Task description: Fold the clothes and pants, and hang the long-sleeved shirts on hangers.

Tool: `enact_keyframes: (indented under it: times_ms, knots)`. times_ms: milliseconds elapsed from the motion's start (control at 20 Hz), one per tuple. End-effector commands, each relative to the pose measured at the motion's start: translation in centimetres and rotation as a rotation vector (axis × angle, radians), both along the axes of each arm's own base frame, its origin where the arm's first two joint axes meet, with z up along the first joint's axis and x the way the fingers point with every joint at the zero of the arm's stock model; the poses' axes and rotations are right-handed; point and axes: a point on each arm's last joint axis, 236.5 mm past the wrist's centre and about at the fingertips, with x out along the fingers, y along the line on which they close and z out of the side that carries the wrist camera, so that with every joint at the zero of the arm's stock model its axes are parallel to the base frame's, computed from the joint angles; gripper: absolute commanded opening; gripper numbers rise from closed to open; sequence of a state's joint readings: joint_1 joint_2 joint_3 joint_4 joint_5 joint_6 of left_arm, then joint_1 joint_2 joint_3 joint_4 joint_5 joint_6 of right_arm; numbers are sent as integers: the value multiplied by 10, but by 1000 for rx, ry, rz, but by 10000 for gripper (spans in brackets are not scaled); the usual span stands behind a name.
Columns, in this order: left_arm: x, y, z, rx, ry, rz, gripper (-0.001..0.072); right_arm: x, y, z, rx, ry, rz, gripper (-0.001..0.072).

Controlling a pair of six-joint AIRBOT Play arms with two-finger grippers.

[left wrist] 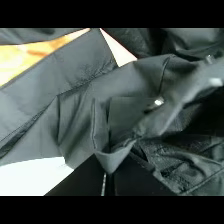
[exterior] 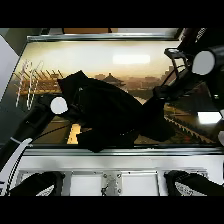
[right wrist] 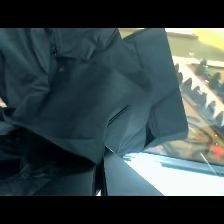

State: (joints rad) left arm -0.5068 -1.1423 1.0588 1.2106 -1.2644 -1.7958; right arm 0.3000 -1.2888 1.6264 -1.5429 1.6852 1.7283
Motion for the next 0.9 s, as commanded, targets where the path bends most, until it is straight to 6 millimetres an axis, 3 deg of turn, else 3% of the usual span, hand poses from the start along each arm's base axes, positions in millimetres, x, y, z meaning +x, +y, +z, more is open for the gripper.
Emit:
enact_keyframes:
  times_ms: [0,150,350,400,450,500,550,650,750,850]
  knots:
    - [3,-4,-19,3,30,-9,13,2,9,-26,-18,56,25,11]
    - [18,16,-18,39,-12,26,13,-12,20,-31,-35,99,68,11]
    - [28,33,2,21,-79,54,13,-16,28,-31,-36,101,92,12]
    - [27,34,5,20,-98,25,62,-16,28,-31,-35,102,92,12]
    - [26,34,10,16,-111,9,381,-16,28,-31,-36,102,93,12]
    - [26,33,14,8,-126,11,641,-16,28,-31,-36,102,93,12]
    - [28,34,21,0,-151,16,687,-16,28,-31,-36,102,93,12]
    - [37,43,41,-19,-215,54,687,-16,28,-31,-35,103,93,13]
    - [55,62,69,-21,-297,109,686,-16,28,-31,-36,103,93,13]
    - [76,95,97,14,-399,176,687,-16,28,-32,-36,104,93,13]
